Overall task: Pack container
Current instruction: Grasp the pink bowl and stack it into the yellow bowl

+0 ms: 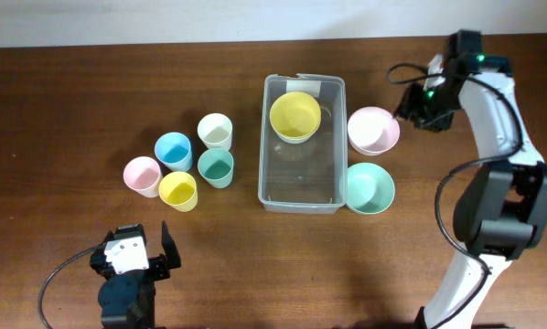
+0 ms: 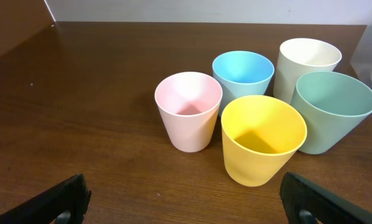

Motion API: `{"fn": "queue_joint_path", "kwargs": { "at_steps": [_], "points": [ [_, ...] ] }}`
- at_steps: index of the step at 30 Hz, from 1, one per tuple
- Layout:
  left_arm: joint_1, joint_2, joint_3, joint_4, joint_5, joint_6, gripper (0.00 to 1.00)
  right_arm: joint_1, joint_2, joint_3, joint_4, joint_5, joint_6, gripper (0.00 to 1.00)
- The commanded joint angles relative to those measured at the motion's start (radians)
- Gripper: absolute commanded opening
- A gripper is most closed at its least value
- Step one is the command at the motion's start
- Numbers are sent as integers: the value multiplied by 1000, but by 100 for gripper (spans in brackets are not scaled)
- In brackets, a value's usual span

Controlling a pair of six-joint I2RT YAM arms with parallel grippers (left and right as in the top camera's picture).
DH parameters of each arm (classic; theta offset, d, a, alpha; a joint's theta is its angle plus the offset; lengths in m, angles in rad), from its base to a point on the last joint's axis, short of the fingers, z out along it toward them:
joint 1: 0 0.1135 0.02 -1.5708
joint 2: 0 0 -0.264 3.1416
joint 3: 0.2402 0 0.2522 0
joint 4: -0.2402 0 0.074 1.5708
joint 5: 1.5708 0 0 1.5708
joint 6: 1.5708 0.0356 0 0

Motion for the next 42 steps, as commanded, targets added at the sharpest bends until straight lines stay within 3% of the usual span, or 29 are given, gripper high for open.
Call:
{"fn": "queue_joint_path", "kwargs": {
  "at_steps": [1, 8, 10, 13, 20, 26, 34, 42],
  "points": [
    [-5, -5, -10, 3, 7, 19, 100, 4, 25, -69, 50, 14, -6, 45],
    [-5, -5, -10, 3, 7, 19, 100, 5, 34, -214, 212, -47, -6, 41],
    [-5, -5, -10, 3, 7, 19, 100, 5, 34, -255, 264, -74, -5, 31],
    [-5, -5, -10, 3, 7, 19, 100, -1, 34, -285, 336, -140, 2, 4],
    [-5, -5, -10, 3, 7, 19, 100, -45, -9, -240, 323, -177, 2, 4],
    [-5, -5, -10, 3, 7, 19, 100, -50, -179, -123, 205, -191, 10, 4],
    [-5, -5, -10, 3, 7, 19, 100, 157, -344, -15, 40, -155, -10, 4],
    [-5, -5, -10, 3, 7, 19, 100, 375, -196, -21, 108, -6, 14, 4]
  ]
}}
